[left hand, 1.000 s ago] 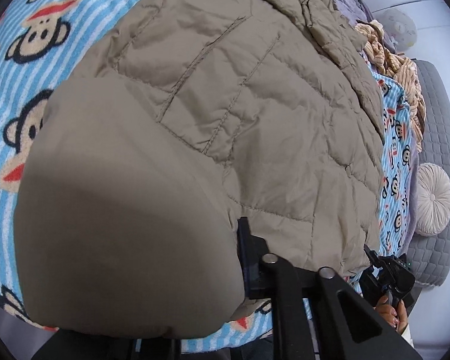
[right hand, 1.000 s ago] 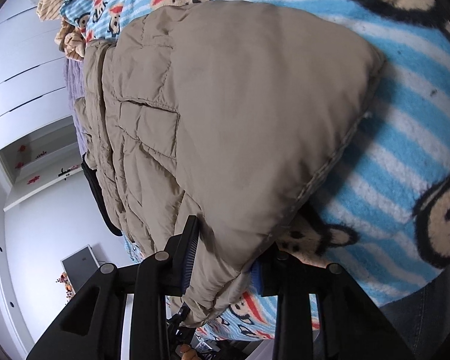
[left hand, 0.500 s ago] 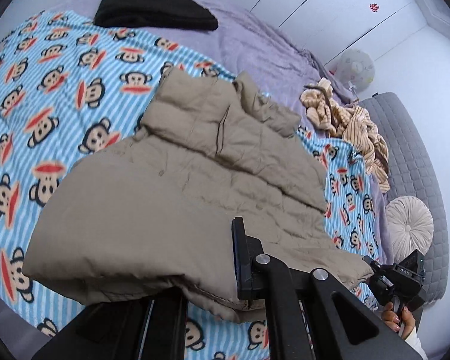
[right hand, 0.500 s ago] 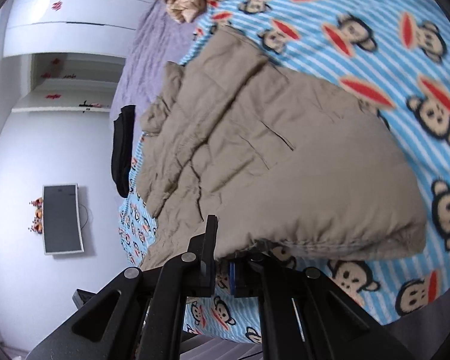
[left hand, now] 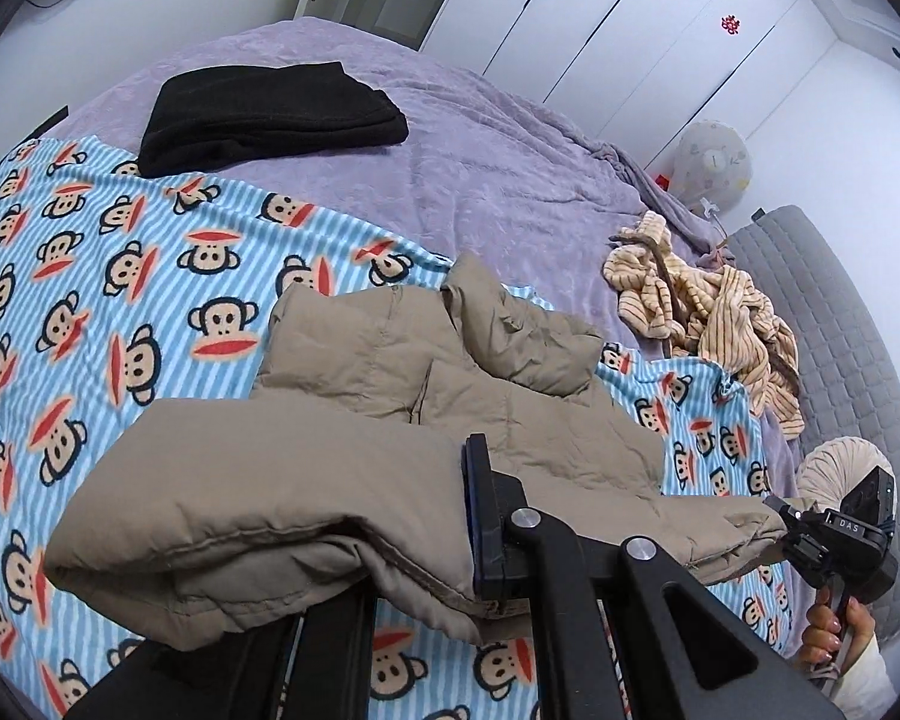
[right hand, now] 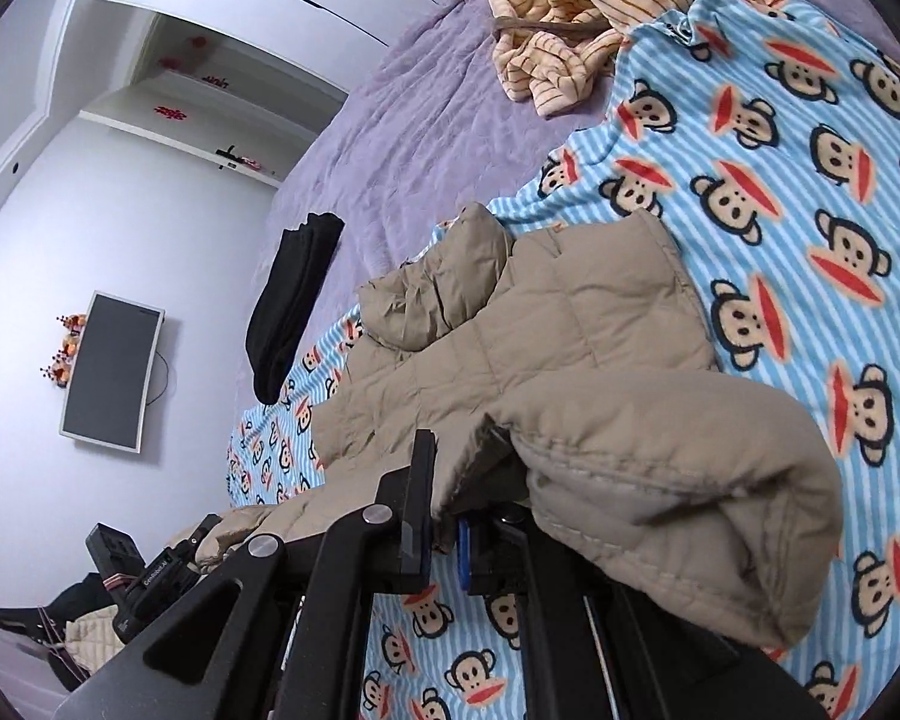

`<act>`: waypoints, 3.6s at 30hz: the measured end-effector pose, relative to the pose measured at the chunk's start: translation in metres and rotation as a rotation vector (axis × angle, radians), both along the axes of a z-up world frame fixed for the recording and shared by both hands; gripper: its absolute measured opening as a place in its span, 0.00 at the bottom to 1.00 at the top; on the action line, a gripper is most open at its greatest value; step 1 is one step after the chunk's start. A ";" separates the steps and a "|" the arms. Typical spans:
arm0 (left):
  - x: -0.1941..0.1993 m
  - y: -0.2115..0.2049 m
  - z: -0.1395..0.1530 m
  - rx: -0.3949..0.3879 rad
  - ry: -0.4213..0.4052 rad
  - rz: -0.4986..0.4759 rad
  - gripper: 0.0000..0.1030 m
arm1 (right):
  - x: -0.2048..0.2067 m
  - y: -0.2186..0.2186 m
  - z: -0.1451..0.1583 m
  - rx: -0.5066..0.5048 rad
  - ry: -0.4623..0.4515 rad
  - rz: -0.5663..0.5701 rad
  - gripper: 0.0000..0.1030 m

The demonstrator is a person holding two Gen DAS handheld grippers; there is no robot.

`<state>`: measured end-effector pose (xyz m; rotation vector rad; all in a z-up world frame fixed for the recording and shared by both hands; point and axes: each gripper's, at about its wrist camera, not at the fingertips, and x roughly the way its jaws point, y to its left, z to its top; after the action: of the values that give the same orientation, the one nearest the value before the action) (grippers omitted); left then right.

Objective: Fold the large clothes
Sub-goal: 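Lift the held hem and fold it over the jacket toward the collar with both tools, then open both tools and release the folded jacket onto the blanket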

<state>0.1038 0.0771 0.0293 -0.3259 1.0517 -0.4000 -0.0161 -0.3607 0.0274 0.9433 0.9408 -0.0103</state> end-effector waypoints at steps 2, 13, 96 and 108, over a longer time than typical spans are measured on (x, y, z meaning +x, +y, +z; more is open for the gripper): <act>0.015 -0.005 -0.003 0.023 -0.003 -0.013 0.10 | 0.013 -0.003 -0.003 0.004 0.005 -0.007 0.06; 0.115 -0.038 -0.087 0.127 0.053 0.018 0.10 | 0.111 -0.013 -0.040 -0.056 0.061 -0.006 0.06; 0.041 -0.018 -0.182 0.479 0.104 0.037 0.86 | 0.055 -0.007 -0.120 -0.242 0.170 -0.047 0.56; 0.004 -0.011 -0.177 0.477 0.139 0.042 0.99 | 0.004 0.033 -0.131 -0.170 0.228 -0.040 0.71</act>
<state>0.1080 0.0658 -0.1473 0.0521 1.2375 -0.0807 -0.0117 -0.3276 -0.1037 0.8135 1.1123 -0.2324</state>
